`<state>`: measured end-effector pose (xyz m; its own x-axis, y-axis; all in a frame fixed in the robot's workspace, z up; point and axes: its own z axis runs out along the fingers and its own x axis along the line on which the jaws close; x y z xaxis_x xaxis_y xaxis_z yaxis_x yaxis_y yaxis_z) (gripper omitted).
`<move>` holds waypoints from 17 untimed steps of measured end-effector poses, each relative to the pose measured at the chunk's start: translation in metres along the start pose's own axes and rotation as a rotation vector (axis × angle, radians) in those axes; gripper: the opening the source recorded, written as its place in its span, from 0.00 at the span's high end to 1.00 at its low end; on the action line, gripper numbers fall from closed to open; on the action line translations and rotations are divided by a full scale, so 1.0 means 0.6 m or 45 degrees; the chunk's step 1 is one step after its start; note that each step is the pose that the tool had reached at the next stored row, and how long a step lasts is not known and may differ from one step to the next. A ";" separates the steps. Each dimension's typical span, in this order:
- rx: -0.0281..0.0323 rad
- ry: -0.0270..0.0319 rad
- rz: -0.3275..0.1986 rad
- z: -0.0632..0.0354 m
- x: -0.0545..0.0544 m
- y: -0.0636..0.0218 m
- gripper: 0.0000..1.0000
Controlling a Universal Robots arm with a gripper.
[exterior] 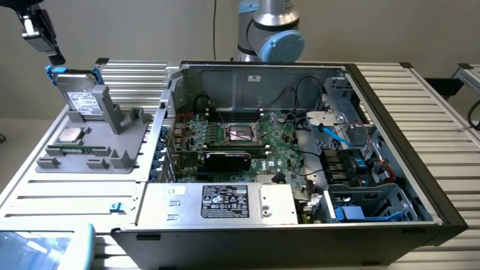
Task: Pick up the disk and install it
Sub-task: 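Pick up the disk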
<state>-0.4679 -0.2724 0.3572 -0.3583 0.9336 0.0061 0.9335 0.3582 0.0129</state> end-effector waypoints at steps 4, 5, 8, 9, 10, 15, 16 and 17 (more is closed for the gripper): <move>-0.0005 -0.0010 0.080 0.001 0.000 0.000 0.89; -0.0006 -0.0012 0.100 0.001 0.000 0.000 0.89; -0.0009 -0.0021 0.160 0.001 0.000 0.000 0.89; -0.0010 -0.0024 0.180 0.001 0.000 0.000 0.89; -0.0011 -0.0026 0.199 0.002 0.000 0.000 0.89; -0.0017 -0.0041 0.296 0.003 0.000 0.000 0.89; -0.0018 -0.0044 0.315 0.003 0.000 0.000 0.89; -0.0019 -0.0048 0.334 0.004 0.000 0.000 0.89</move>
<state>-0.4679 -0.2723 0.3551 -0.1038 0.9946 0.0058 0.9945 0.1038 0.0129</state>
